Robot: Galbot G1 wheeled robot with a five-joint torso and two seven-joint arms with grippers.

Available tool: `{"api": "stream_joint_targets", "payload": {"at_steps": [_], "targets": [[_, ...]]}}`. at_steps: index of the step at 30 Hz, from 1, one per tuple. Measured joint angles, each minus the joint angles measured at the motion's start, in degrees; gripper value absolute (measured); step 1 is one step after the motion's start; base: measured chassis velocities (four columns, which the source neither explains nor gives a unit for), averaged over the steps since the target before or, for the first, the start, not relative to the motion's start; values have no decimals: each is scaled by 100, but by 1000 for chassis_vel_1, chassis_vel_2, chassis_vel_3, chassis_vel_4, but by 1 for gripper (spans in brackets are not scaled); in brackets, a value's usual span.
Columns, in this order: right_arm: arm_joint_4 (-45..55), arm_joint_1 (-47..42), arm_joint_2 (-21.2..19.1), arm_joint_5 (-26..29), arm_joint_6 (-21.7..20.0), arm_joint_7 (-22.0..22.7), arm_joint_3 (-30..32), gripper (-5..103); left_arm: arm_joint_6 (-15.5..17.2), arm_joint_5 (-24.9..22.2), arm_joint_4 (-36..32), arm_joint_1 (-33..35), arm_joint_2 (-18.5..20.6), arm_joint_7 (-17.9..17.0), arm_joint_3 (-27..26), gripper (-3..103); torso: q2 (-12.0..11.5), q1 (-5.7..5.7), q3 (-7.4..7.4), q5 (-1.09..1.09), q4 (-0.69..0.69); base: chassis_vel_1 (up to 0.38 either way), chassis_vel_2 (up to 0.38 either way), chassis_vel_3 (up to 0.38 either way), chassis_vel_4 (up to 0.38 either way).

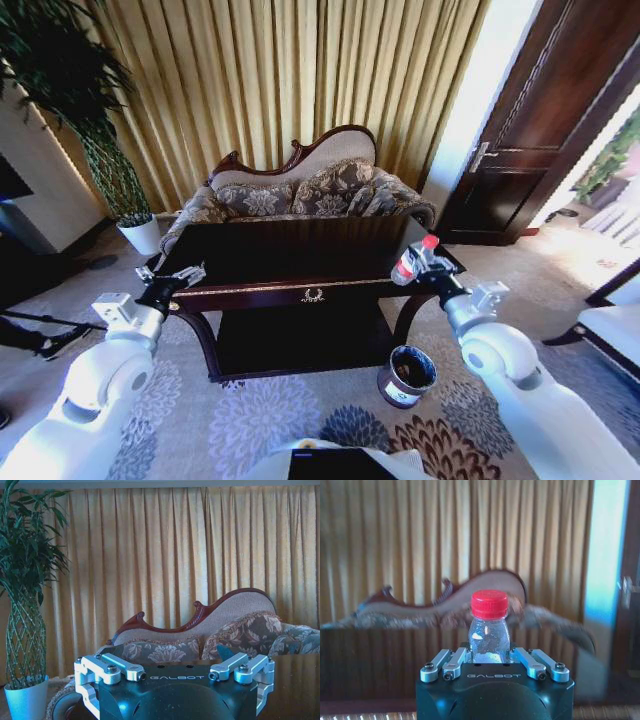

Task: Move to the front of the table and place the trash on the table into the trash bin.

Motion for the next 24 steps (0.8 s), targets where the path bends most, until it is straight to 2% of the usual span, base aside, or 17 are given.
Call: {"api": "stream_joint_targets", "payload": {"at_steps": [5, 9, 10, 14, 15, 18, 24], "targets": [[-506, -165, 191, -82, -31, 35, -160, 28, 14, 0, -73, 43, -52, 0, -58, 100, 1, -2, -1, -2, -1, 0, 0, 0, 0], [-1725, 146, 497, -414, 84, 34, -539, 28, 72, -21, -232, 189, -93, -2, -183, 100, 1, -1, 0, 1, 1, 0, 0, 0, 0], [-1725, 146, 497, -414, 84, 34, -539, 28, 72, -21, -232, 189, -93, -2, -183, 100, 1, -1, 0, 1, 1, 0, 0, 0, 0], [-3333, 681, 871, -989, 583, -61, -777, 28, 76, -32, -325, 418, -98, 6, -311, 100, 0, -2, -1, 0, 1, 0, 0, 0, 0], [-3333, 681, 871, -989, 583, -61, -777, 28, 76, -32, -325, 418, -98, 6, -311, 100, 0, -2, -1, 0, 1, 0, 0, 0, 0], [-4794, 1164, 1123, -1699, 1145, -337, -776, 28, 65, -31, -349, 510, -98, 52, -330, 100, 1, -2, -1, 0, 0, 0, 0, 0, 0], [-5900, 1703, 1355, -2066, 1539, -324, -678, 28, 57, -24, -355, 478, -113, 93, -266, 100, 0, -1, -1, -1, 0, 0, 0, 0, 0]]}}
